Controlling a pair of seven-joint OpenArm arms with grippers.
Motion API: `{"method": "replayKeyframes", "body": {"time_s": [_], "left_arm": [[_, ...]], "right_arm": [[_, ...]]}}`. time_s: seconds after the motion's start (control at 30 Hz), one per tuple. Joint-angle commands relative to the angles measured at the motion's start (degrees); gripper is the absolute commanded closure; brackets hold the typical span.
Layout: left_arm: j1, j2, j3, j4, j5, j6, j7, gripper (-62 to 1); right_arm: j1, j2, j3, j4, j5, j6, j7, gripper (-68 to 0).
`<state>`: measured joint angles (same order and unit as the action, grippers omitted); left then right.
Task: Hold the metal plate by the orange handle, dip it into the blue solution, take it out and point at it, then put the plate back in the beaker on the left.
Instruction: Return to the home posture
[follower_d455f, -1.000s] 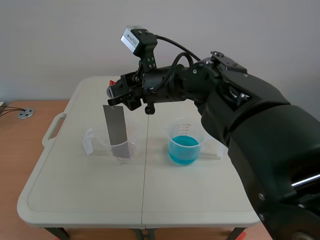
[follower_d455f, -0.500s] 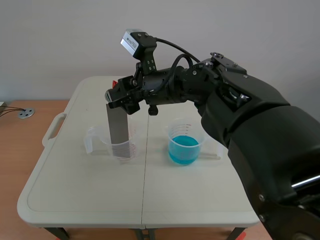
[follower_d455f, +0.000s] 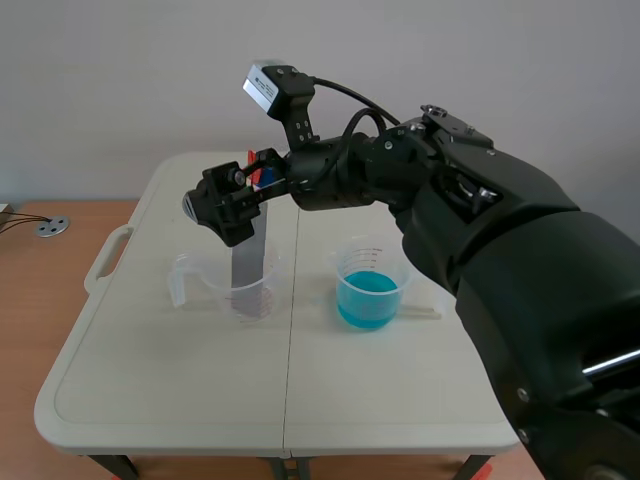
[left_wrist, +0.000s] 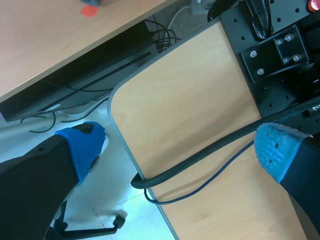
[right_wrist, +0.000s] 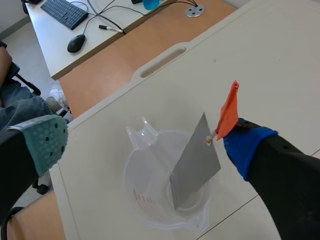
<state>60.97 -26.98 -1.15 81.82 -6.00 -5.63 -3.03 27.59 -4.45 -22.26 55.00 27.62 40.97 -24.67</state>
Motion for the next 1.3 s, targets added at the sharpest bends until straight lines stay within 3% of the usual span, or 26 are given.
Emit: {"method": "replayKeyframes", "body": {"time_s": [0.0,0.37,0.5,0.63,0.8,1.0,1.27], "left_arm": [[0.76,0.26,0.00,0.24,-0.13,-0.04,-0.33,-62.3],[0.79,0.28,-0.04,0.24,-0.17,-0.07,0.07,-62.3],[0.79,0.28,-0.04,0.24,-0.33,-0.07,0.04,-62.3],[0.76,0.28,-0.07,0.37,-0.35,-0.02,-0.66,-62.3],[0.76,0.24,-3.28,3.41,-0.35,0.17,-2.10,-62.3],[0.92,-0.11,-11.37,11.15,-0.33,0.44,-2.08,-62.3],[0.00,-6.19,-15.17,19.69,-0.37,0.02,-7.54,-62.3]], "right_arm": [[1.79,-0.50,1.49,0.17,-0.07,-0.42,0.57,-66.5],[1.75,-0.48,10.14,0.79,-1.53,-1.05,-2.49,-66.5],[1.60,-0.02,11.58,2.47,-1.49,-1.01,-5.90,-66.5],[0.61,1.22,12.72,5.22,-0.55,-0.85,-6.10,-66.5],[-3.72,3.98,12.98,13.33,1.62,-0.63,-6.01,-66.5],[-10.88,8.00,12.98,25.42,4.39,-0.63,-5.86,-66.5],[-20.20,13.73,13.00,38.18,4.98,-0.66,-2.84,-66.5]]}}
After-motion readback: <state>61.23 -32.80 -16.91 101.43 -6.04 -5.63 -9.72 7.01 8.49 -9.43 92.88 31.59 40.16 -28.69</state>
